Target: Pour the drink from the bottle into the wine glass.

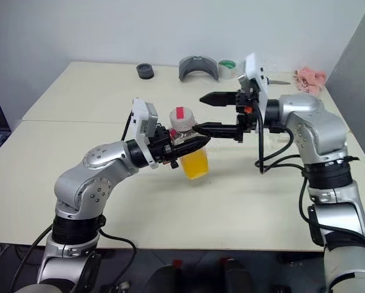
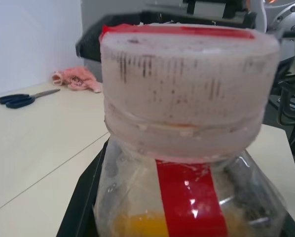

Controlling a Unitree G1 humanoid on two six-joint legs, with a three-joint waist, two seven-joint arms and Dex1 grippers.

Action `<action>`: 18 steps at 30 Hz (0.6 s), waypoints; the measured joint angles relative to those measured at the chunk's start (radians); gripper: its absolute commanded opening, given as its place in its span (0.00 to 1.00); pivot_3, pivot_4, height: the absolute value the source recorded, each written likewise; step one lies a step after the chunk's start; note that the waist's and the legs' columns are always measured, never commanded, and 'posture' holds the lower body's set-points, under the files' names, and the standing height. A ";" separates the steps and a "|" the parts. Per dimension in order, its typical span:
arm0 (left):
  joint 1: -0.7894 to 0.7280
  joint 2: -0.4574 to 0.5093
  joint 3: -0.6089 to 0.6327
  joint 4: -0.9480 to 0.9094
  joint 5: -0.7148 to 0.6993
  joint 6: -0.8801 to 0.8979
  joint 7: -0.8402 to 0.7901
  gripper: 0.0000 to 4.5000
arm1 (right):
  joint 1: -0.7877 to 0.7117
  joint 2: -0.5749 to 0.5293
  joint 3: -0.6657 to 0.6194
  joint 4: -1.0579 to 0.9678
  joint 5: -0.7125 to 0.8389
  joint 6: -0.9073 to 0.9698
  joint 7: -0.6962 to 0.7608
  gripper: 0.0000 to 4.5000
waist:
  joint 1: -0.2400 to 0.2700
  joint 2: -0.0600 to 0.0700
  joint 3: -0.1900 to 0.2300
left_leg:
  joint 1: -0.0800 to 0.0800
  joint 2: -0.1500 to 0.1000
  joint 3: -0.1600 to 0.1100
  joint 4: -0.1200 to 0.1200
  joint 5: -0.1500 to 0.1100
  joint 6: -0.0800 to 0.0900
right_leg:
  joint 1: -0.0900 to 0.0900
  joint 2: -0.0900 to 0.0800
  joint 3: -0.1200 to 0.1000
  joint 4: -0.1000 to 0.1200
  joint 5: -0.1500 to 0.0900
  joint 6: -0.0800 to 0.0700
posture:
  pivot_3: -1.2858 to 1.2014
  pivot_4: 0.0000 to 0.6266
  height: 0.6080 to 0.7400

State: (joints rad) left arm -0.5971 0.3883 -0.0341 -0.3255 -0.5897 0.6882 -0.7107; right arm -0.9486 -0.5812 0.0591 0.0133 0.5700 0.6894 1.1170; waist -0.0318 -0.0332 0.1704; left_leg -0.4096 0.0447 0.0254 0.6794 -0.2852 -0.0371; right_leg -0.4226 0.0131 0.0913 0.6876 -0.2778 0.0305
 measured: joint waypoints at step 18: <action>-0.016 -0.002 -0.011 0.044 0.011 -0.044 -0.020 0.42 | 0.216 0.222 -0.049 -0.549 0.035 0.192 -0.651 0.99 | -0.001 0.000 0.000 | 0.000 0.000 0.000 0.000 0.000 0.000 | 0.000 0.002 0.001 0.000 0.000 0.000 | 0.52 0.24 1.00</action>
State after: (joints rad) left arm -0.6126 0.3862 -0.0448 -0.2810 -0.5782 0.6440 -0.7308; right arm -0.7328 -0.3590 0.0106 -0.5353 0.6050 0.8818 0.4663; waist -0.0324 -0.0331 0.1704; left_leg -0.4096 0.0443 0.0256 0.6797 -0.2850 -0.0373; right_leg -0.4225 0.0148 0.0920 0.6879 -0.2780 0.0308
